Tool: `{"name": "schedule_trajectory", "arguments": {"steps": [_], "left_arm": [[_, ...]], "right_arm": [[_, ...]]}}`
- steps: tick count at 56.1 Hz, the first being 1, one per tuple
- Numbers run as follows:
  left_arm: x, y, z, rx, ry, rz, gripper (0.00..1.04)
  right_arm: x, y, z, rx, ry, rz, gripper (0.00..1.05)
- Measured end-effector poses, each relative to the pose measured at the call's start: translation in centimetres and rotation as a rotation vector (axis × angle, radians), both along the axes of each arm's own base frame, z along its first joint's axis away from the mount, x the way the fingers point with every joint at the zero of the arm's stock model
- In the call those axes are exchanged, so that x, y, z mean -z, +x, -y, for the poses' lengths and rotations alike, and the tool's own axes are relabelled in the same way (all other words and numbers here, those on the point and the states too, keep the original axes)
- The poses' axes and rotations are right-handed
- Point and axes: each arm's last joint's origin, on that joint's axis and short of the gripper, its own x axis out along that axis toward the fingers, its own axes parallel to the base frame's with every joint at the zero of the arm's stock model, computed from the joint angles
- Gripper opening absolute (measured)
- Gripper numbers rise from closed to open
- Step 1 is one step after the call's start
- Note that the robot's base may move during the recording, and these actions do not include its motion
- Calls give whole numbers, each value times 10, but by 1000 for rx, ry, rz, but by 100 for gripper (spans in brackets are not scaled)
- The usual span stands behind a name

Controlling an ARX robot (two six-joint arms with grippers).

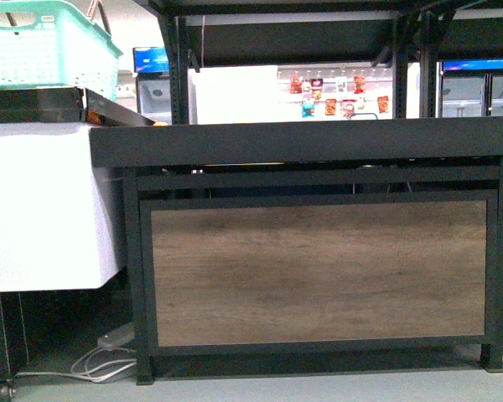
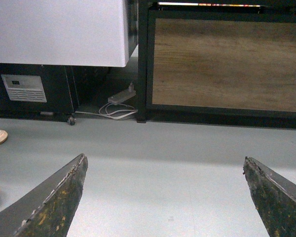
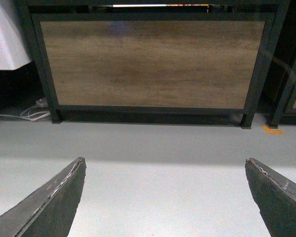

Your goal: Pick lemon from shelf

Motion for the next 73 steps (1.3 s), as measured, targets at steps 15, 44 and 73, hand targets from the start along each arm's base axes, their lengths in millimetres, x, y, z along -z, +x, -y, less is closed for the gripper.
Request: {"name": "schedule_trajectory", "arguments": {"steps": [15, 44, 73], "left_arm": [[0, 0, 0, 0, 0, 0, 97], [0, 0, 0, 0, 0, 0, 97], [0, 0, 0, 0, 0, 0, 97]], "right_arm": [[0, 0, 0, 0, 0, 0, 97], [0, 0, 0, 0, 0, 0, 97], [0, 0, 0, 0, 0, 1, 97]]}}
